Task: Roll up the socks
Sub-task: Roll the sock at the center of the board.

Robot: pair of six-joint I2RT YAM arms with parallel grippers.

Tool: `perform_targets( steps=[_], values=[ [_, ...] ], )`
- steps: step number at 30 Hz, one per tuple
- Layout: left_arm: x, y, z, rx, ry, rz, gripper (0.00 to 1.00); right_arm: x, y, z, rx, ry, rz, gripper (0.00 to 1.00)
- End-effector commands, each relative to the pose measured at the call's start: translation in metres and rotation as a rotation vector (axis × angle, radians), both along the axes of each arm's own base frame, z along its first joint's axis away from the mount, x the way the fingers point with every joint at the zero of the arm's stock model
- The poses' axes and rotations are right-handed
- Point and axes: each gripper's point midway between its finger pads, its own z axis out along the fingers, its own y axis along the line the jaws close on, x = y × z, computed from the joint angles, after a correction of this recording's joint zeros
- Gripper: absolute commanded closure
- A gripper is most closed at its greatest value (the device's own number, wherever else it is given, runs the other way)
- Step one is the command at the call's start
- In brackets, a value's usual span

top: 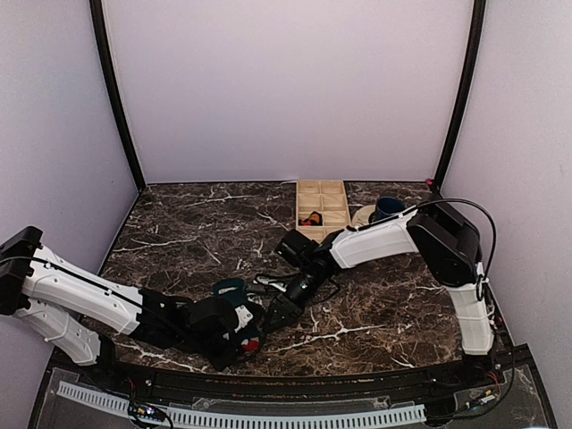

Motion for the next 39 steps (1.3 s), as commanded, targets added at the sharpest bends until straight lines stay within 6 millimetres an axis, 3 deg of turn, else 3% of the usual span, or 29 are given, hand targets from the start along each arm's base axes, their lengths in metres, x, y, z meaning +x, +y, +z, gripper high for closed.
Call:
perform_targets(
  steps=[1, 13, 23, 31, 39],
  values=[
    [-0.009, -0.003, 0.003, -0.087, 0.086, -0.015, 1.0, 0.015, 0.006, 0.021, 0.077, -0.066, -0.061, 0.64],
    [-0.02, -0.007, 0.003, -0.193, 0.265, -0.066, 1.0, 0.036, -0.001, 0.024, 0.132, -0.242, -0.2, 0.68],
    [-0.03, -0.007, -0.002, -0.213, 0.43, -0.101, 1.0, 0.04, -0.026, 0.033, 0.199, -0.417, -0.275, 0.72],
    [-0.031, -0.01, -0.005, -0.232, 0.523, -0.088, 1.0, 0.019, -0.037, 0.039, 0.252, -0.561, -0.244, 0.73],
    [-0.023, -0.006, -0.006, -0.285, 0.598, -0.024, 1.0, -0.022, -0.021, 0.036, 0.254, -0.746, -0.091, 0.73]
  ],
)
